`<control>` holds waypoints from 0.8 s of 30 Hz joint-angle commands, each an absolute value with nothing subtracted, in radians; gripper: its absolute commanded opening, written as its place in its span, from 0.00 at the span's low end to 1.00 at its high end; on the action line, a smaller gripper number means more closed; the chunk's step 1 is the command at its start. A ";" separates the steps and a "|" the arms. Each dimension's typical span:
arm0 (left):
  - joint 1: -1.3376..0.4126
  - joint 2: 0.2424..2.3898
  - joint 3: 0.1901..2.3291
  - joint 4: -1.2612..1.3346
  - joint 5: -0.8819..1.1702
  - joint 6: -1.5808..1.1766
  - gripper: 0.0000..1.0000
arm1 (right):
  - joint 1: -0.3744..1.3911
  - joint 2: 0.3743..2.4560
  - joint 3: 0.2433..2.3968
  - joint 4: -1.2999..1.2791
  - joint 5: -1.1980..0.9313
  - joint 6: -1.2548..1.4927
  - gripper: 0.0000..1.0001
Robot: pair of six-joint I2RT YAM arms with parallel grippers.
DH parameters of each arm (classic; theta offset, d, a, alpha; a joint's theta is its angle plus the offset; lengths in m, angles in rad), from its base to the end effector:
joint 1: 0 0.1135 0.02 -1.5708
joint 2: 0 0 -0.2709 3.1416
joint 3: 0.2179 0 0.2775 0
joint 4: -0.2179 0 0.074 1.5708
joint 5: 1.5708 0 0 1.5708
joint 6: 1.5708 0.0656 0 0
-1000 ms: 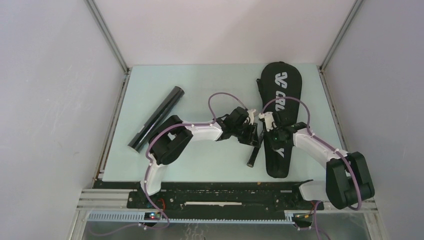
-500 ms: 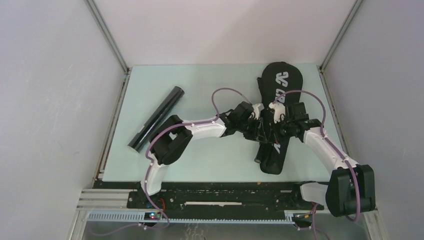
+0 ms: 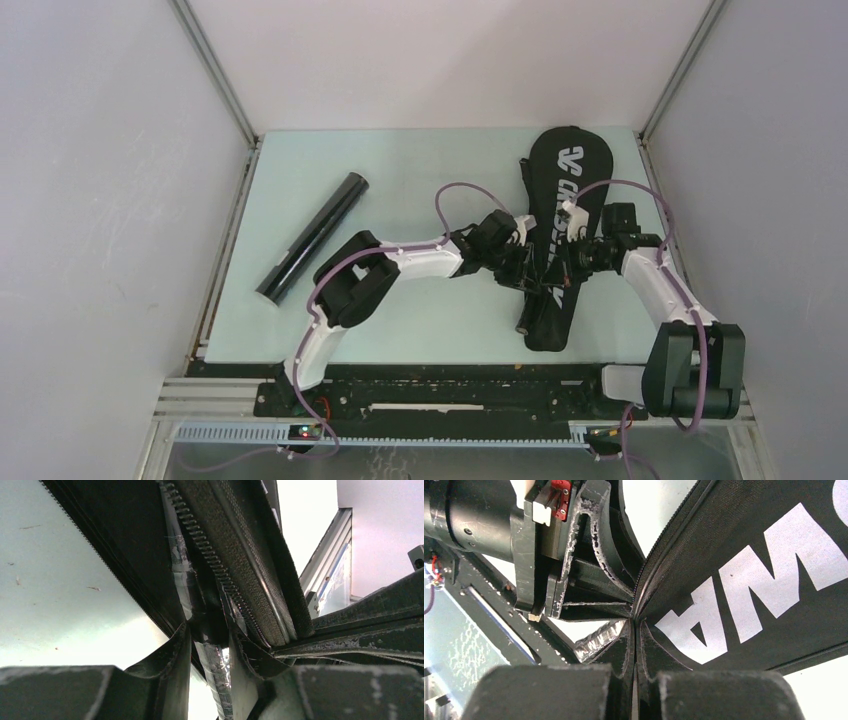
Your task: Pack up the badminton gear
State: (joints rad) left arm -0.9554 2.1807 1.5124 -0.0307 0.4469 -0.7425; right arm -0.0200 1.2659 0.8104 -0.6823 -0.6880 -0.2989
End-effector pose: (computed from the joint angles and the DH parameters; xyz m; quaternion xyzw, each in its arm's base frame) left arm 0.2810 -0.4466 0.1291 0.1870 0.8690 -0.4418 0.1213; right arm 0.2615 0.0364 0.1934 -0.1995 0.9004 0.2931 0.2520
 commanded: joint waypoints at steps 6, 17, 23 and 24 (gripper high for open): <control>-0.967 2.172 1.559 0.052 0.448 -0.646 0.00 | -0.062 1.300 0.878 -0.776 -0.866 -0.380 0.00; -0.966 2.190 1.603 0.032 0.405 -0.670 0.00 | -0.086 1.378 0.919 -0.829 -0.943 -0.410 0.00; -0.977 2.227 1.661 0.012 0.408 -0.718 0.00 | -0.091 1.399 0.927 -0.827 -0.974 -0.391 0.00; -0.978 2.230 1.668 -0.009 0.394 -0.714 0.00 | -0.095 1.408 0.936 -0.839 -0.986 -0.393 0.00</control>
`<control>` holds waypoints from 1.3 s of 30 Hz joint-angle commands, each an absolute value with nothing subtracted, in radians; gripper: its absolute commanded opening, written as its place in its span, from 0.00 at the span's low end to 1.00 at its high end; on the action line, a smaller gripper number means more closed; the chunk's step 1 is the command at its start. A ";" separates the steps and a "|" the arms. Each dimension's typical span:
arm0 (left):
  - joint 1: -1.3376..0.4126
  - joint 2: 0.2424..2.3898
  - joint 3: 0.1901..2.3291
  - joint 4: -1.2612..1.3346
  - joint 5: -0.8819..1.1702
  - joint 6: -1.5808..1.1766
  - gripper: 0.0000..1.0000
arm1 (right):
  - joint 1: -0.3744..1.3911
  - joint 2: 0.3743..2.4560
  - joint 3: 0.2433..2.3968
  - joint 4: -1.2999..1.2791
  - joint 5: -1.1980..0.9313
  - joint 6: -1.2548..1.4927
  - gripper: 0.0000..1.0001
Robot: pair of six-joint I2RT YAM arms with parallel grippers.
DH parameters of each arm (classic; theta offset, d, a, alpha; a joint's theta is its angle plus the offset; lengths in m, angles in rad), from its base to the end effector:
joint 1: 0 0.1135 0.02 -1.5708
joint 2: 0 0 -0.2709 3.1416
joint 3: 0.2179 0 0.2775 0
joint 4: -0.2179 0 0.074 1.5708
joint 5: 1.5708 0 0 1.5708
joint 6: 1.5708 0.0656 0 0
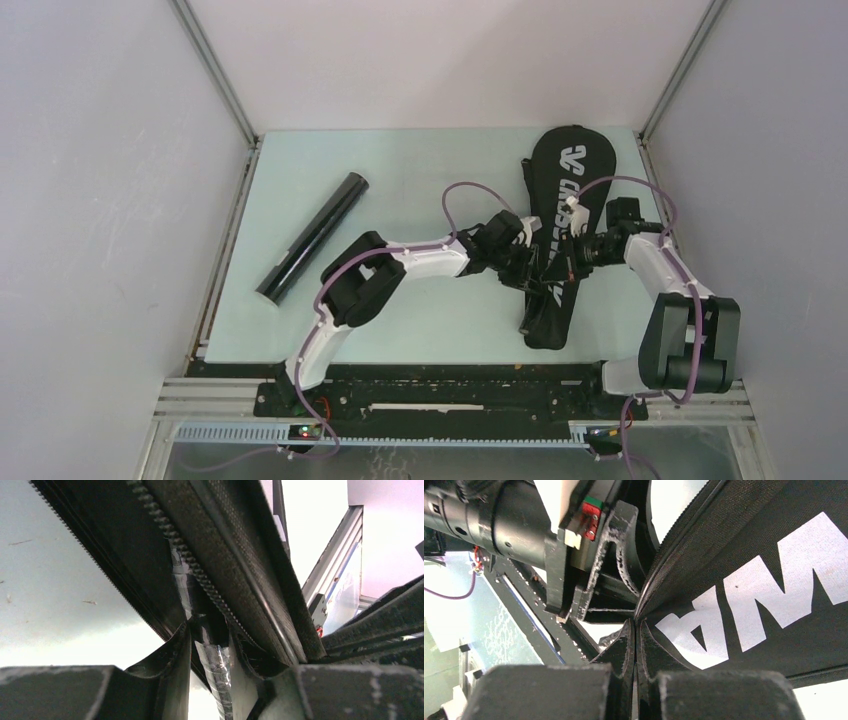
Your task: Pack up the badminton gear
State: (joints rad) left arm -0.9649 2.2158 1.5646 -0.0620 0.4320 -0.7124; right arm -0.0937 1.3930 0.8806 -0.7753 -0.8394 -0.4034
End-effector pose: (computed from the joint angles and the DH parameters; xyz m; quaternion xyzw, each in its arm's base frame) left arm 0.2825 -0.4560 0.1261 0.2003 0.8700 -0.4323 0.1265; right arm 0.2739 0.0233 0.1865 -0.1962 0.8844 0.3593 0.2241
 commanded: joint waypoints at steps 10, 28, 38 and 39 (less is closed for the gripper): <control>-0.972 2.237 1.643 0.123 0.515 -0.874 0.00 | -0.117 1.456 0.942 -0.776 -0.953 -0.294 0.00; -0.977 2.253 1.510 0.457 0.722 -1.045 0.42 | -0.127 1.486 0.945 -0.732 -0.818 -0.255 0.00; -0.979 2.297 1.508 0.638 0.850 -1.147 0.61 | -0.137 1.473 0.951 -0.704 -0.660 -0.167 0.00; -0.978 2.297 1.499 0.643 0.853 -1.150 0.62 | -0.137 1.473 0.951 -0.705 -0.650 -0.162 0.00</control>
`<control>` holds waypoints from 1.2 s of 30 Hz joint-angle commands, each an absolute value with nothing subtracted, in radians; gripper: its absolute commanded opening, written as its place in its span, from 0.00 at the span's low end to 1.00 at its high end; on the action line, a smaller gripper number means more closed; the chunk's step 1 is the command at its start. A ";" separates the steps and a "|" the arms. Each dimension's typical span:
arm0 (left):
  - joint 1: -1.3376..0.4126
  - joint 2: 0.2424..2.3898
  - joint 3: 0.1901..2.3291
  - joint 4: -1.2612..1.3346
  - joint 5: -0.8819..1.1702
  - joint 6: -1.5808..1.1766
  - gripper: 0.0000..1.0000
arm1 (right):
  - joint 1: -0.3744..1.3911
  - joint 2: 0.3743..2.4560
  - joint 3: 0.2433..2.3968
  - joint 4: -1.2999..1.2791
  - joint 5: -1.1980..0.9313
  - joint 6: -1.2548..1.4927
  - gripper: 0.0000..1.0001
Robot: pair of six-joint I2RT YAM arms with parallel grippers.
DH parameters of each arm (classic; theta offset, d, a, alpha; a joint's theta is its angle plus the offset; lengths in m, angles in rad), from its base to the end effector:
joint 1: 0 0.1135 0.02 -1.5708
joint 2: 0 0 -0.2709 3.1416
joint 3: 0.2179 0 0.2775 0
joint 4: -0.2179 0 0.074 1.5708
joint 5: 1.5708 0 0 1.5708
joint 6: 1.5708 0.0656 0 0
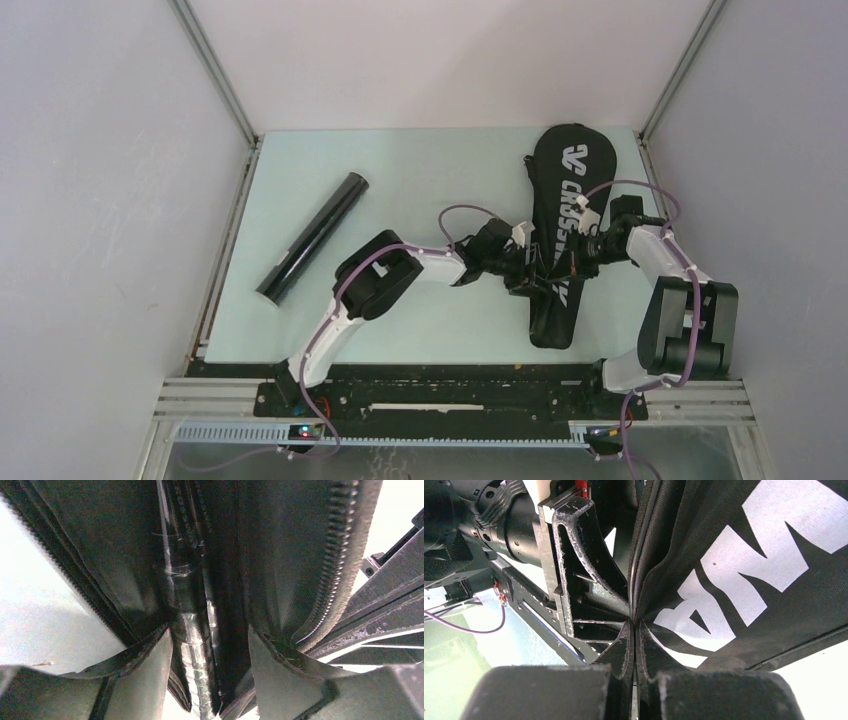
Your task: Pack up the badminton gear
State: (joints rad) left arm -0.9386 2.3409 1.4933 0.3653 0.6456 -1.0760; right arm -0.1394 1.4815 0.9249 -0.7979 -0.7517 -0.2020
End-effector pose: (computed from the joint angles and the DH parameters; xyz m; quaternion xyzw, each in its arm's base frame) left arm 0.2901 -0.4629 0.0859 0.1082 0.8207 -0.5601 0.0328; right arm 0.2872 0.0049 0.1720 -0.0685 0.9231 0.3426 0.1609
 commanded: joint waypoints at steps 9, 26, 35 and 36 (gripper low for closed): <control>-0.977 2.229 1.382 0.588 0.836 -1.067 0.65 | -0.159 1.486 0.977 -0.703 -0.625 -0.134 0.00; -0.883 1.971 1.334 0.015 0.547 -0.408 0.67 | -0.164 1.451 0.991 -0.710 -0.669 -0.138 0.00; -0.862 2.166 1.609 -0.090 0.447 -0.382 0.66 | -0.175 1.453 1.022 -0.813 -0.776 -0.237 0.00; -0.861 2.188 1.634 -0.087 0.453 -0.392 0.66 | -0.176 1.455 1.023 -0.831 -0.781 -0.256 0.00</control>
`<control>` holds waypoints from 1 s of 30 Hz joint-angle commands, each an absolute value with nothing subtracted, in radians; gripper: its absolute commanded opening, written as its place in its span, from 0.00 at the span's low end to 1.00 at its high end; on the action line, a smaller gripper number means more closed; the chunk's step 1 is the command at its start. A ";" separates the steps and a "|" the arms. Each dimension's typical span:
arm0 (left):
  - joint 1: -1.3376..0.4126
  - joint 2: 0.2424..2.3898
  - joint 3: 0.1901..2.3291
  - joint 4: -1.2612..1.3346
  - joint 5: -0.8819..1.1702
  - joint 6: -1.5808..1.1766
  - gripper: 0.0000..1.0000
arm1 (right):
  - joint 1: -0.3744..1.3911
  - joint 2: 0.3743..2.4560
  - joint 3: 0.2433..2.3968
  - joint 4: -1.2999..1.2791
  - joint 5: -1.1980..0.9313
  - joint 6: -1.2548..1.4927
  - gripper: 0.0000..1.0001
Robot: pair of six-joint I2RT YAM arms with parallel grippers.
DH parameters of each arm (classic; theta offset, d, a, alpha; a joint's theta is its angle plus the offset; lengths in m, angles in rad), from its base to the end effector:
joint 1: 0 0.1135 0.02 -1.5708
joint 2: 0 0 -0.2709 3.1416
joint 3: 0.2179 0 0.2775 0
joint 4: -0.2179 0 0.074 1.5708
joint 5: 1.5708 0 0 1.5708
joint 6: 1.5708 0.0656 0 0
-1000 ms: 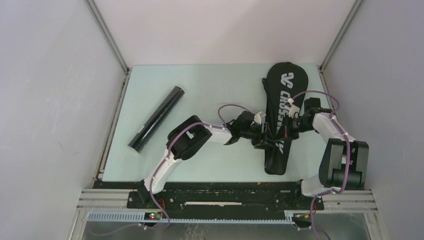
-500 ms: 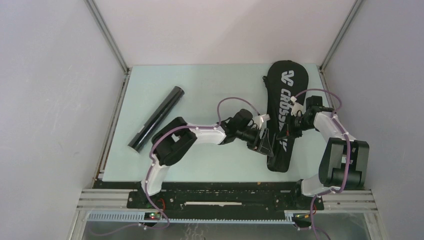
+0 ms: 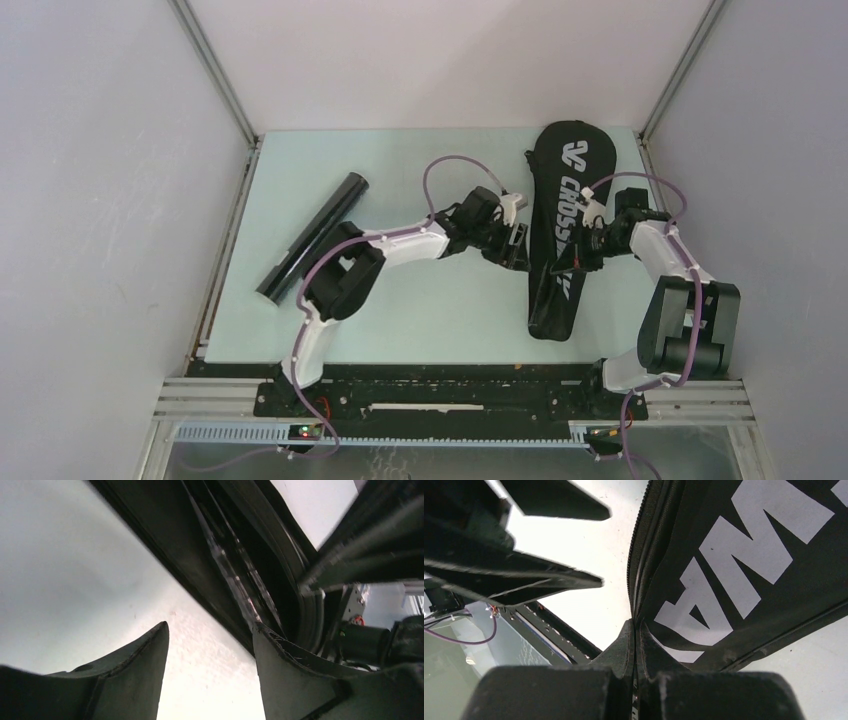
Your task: Pack up the badminton gear
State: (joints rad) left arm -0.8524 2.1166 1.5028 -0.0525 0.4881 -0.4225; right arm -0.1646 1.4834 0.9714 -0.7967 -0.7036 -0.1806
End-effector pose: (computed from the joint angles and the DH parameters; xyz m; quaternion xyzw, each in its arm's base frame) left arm 0.3193 -0.4120 0.1565 0.2893 0.8302 -0.4270 0.2114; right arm 0.2971 -0.0063 0.1831 -0.0525 0.9303 0.3155 0.1795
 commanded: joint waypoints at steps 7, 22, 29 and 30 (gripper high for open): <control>-0.862 2.308 1.754 -0.086 0.430 -0.431 0.66 | -0.187 1.478 1.034 -0.957 -0.798 -0.405 0.00; -0.831 2.488 1.955 -0.025 0.377 -0.504 0.67 | -0.234 1.518 1.090 -1.184 -0.779 -0.729 0.00; -0.825 2.580 2.096 -0.004 0.386 -0.550 0.64 | -0.264 1.544 1.118 -1.241 -0.794 -0.795 0.00; -0.825 2.589 2.107 -0.005 0.387 -0.566 0.62 | -0.264 1.547 1.118 -1.242 -0.793 -0.798 0.00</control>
State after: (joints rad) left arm -0.8307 2.5404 2.0174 -0.0170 0.3965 -0.5140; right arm -0.2550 1.5402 1.0813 -1.1790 -0.7456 -0.7315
